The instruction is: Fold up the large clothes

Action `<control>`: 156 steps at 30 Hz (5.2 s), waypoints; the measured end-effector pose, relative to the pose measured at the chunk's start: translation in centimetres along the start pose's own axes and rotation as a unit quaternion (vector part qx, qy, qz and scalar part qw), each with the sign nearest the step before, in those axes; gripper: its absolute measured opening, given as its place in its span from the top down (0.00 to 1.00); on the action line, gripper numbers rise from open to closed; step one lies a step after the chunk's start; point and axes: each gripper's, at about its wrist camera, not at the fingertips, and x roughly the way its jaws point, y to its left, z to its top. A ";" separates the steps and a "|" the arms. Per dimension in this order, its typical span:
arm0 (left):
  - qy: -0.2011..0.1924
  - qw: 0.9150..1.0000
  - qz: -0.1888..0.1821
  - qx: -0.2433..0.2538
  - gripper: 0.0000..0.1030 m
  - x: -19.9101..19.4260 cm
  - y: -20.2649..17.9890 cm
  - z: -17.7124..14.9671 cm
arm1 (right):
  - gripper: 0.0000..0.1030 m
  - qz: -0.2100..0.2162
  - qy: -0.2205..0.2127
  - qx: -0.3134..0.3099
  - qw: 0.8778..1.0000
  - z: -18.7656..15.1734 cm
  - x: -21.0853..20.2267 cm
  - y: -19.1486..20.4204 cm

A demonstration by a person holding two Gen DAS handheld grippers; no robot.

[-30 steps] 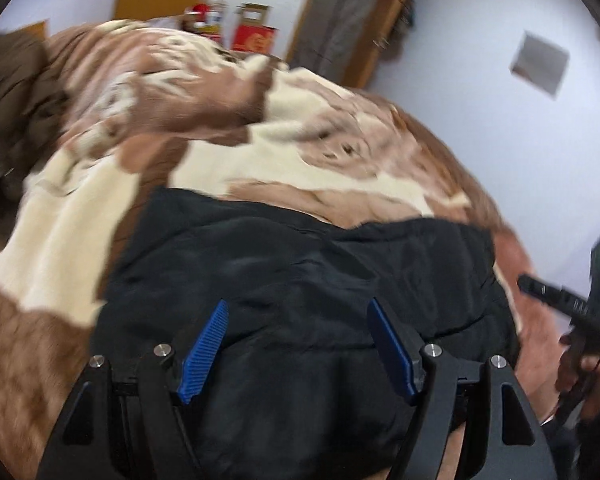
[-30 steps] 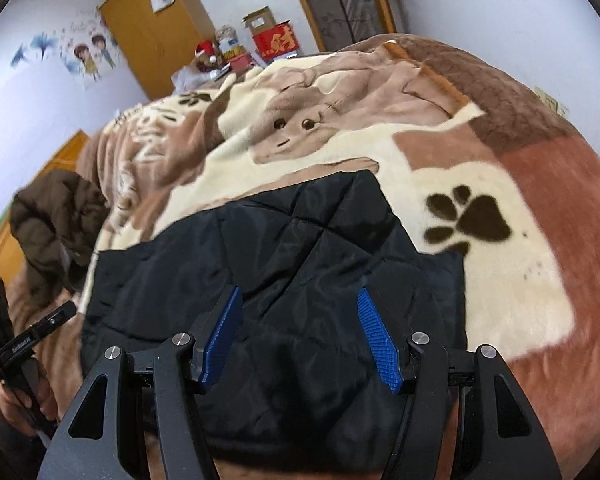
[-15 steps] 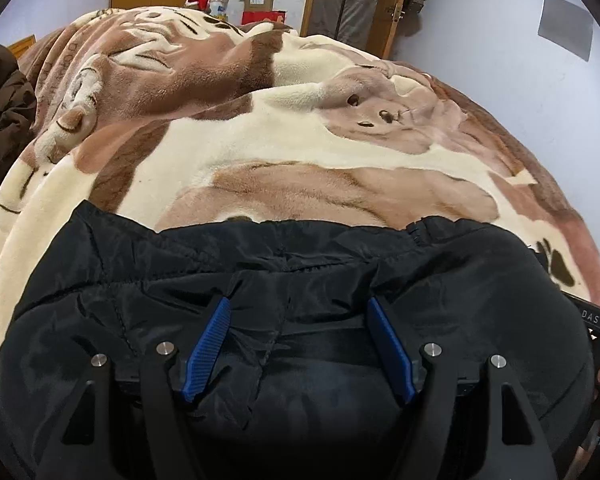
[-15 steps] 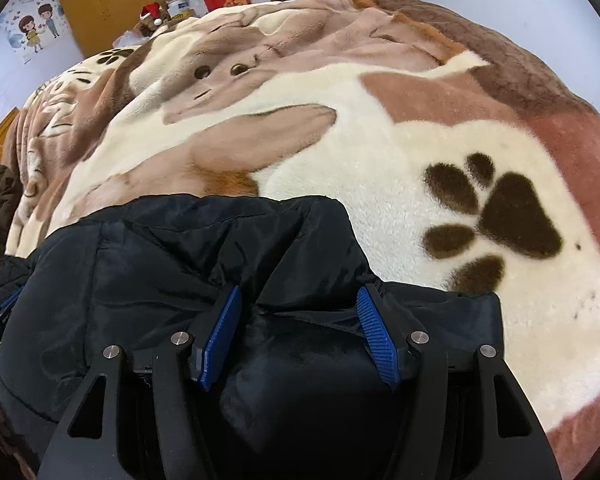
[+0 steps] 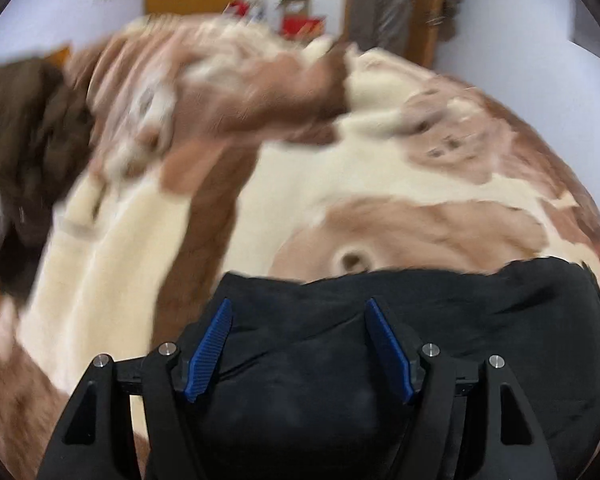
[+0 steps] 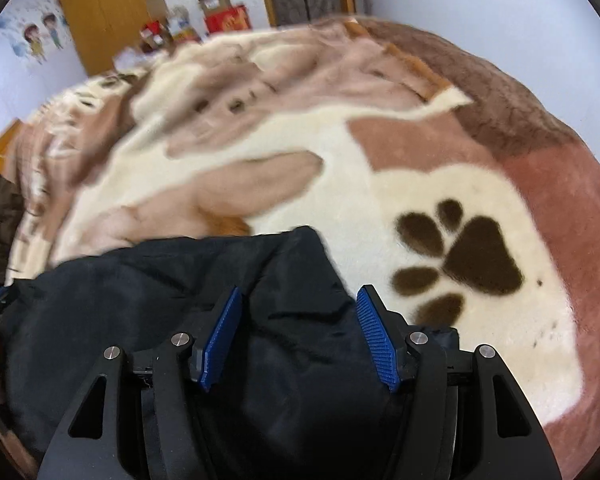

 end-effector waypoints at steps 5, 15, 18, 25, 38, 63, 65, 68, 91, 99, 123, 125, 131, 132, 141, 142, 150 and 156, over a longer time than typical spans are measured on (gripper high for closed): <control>0.001 1.000 -0.017 -0.025 0.28 2.6 1.3 -1.8 | 0.39 0.013 -0.005 0.027 1.000 -0.7 2.4 -1.0; 0.004 1.000 0.002 -0.020 0.28 3.7 0.5 -2.0 | 0.37 -0.006 0.004 0.018 1.000 -0.4 2.9 -0.6; 0.002 1.000 0.010 -0.017 0.30 1.3 0.3 -1.1 | 0.38 -0.013 -0.011 0.016 1.000 0.0 -0.1 -0.5; -0.081 0.993 -0.082 0.004 0.33 -7.3 -5.0 -0.4 | 0.40 0.070 -0.100 -0.075 0.990 -1.2 -8.9 6.4; 0.014 0.991 -0.107 0.080 0.31 1.8 -14.2 -3.4 | 0.46 0.058 -0.019 -0.102 0.993 -2.8 0.3 8.9; 0.055 0.998 0.000 0.013 0.31 -7.9 -3.9 -11.0 | 0.47 0.038 -0.017 -0.050 0.998 -10.9 -8.5 -0.2; 0.051 0.999 0.002 -0.001 0.32 -9.2 -3.6 -11.1 | 0.47 0.047 -0.030 -0.044 0.997 -10.9 -10.2 -0.4; 0.026 0.999 0.002 0.022 0.32 -11.6 -4.4 -11.0 | 0.47 0.063 -0.054 -0.035 0.996 -11.3 -12.8 -0.6; 0.008 0.999 -0.032 0.001 0.30 -7.2 -1.2 -12.1 | 0.47 0.017 0.017 -0.017 1.000 -12.4 -7.3 -1.3; -0.030 0.999 -0.037 -0.012 0.32 -11.5 0.3 -10.9 | 0.47 0.042 -0.064 -0.011 0.997 -10.4 -14.1 -1.5; -0.021 0.999 -0.024 -0.028 0.30 -11.7 3.1 -11.6 | 0.43 0.040 -0.051 -0.005 0.998 -10.8 -12.2 -2.8; -0.024 0.999 -0.027 -0.028 0.30 -13.3 3.3 -12.5 | 0.43 0.050 -0.051 0.005 0.997 -12.0 -13.1 -3.4; -0.016 0.999 -0.016 -0.041 0.30 -14.5 4.9 -13.8 | 0.42 0.049 -0.044 0.016 0.998 -13.9 -13.3 -4.7; -0.015 0.999 -0.010 -0.045 0.30 -14.5 5.1 -13.8 | 0.42 0.050 -0.044 0.017 0.998 -13.9 -13.3 -4.8; -0.022 0.999 0.015 -0.045 0.30 -14.5 4.2 -13.6 | 0.42 0.053 -0.048 0.001 0.997 -13.1 -13.0 -4.2; -0.023 0.999 0.016 -0.041 0.30 -14.4 4.0 -13.5 | 0.42 0.053 -0.050 -0.003 0.997 -13.0 -13.0 -4.0; -0.012 0.999 0.031 -0.034 0.30 -12.2 3.8 -12.7 | 0.42 0.047 -0.037 0.003 0.998 -11.9 -10.8 -3.8; -0.004 0.999 0.035 -0.040 0.30 -10.9 4.4 -12.6 | 0.37 0.041 -0.029 0.008 0.999 -11.8 -9.9 -4.2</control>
